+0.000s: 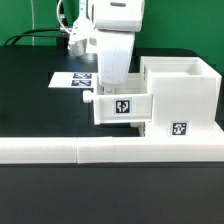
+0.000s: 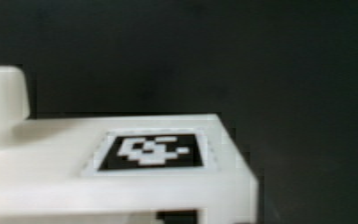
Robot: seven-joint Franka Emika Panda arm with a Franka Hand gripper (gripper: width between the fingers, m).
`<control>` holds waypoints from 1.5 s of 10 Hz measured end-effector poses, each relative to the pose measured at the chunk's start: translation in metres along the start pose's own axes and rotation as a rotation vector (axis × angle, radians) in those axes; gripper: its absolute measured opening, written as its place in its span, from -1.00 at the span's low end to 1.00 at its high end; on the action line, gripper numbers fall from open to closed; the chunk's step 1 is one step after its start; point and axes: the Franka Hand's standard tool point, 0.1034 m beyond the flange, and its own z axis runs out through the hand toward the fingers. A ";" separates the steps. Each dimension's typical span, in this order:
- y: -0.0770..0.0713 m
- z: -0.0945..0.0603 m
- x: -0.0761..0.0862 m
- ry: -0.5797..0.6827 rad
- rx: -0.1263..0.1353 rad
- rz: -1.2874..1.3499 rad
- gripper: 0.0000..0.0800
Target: Assemble drawer
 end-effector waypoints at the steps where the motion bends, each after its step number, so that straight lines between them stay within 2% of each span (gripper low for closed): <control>1: 0.000 0.000 0.000 0.001 -0.003 0.000 -0.89; 13: 0.006 0.000 0.004 -0.023 -0.030 -0.002 -0.89; 15: 0.008 0.001 0.009 -0.015 -0.044 0.033 -0.89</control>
Offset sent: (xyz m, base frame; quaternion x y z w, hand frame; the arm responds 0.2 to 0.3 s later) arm 0.0064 0.0183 -0.0033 -0.0250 -0.0039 -0.0665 0.9975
